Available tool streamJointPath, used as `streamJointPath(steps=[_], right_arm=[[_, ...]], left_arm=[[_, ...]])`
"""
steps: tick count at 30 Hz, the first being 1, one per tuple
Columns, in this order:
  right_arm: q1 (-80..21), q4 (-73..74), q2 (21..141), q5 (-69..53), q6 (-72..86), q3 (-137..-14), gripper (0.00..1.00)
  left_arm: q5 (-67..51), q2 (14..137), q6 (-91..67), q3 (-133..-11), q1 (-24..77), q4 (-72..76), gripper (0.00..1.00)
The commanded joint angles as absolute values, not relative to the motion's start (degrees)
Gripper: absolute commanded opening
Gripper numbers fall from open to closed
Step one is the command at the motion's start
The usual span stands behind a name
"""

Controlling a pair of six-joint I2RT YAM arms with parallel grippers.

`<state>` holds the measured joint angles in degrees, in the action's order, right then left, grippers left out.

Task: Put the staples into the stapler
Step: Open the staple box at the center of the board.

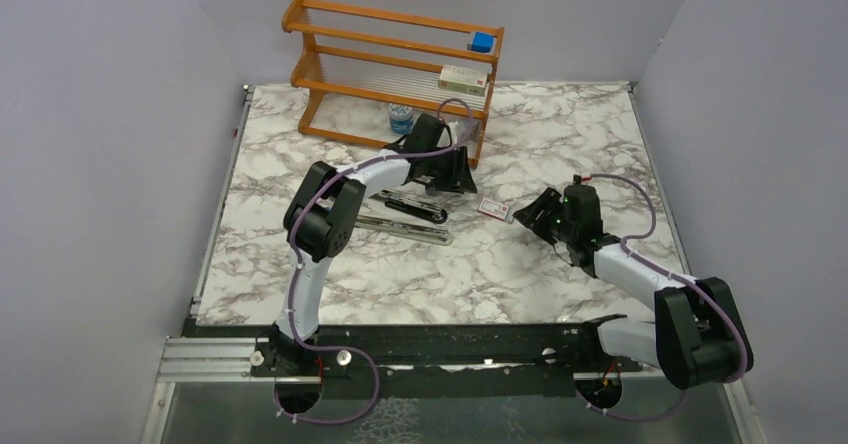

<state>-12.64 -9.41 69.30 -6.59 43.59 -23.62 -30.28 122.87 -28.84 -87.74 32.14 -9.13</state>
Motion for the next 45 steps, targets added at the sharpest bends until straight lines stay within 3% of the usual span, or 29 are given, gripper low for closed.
streamJointPath(steps=[1,16,45], right_arm=[[-12.8,-14.7,71.9,-2.7,51.3,-23.0,0.52],[-12.8,-23.9,85.2,-3.6,52.9,-25.5,0.35],[-12.8,-23.9,85.4,-3.8,51.1,-25.5,0.30]], left_arm=[[-33.2,124.6,-29.2,-88.7,32.1,-7.1,0.45],[-37.4,124.6,-32.9,-84.0,33.1,0.9,0.41],[-39.6,127.6,-42.2,-78.6,34.4,14.2,0.35]])
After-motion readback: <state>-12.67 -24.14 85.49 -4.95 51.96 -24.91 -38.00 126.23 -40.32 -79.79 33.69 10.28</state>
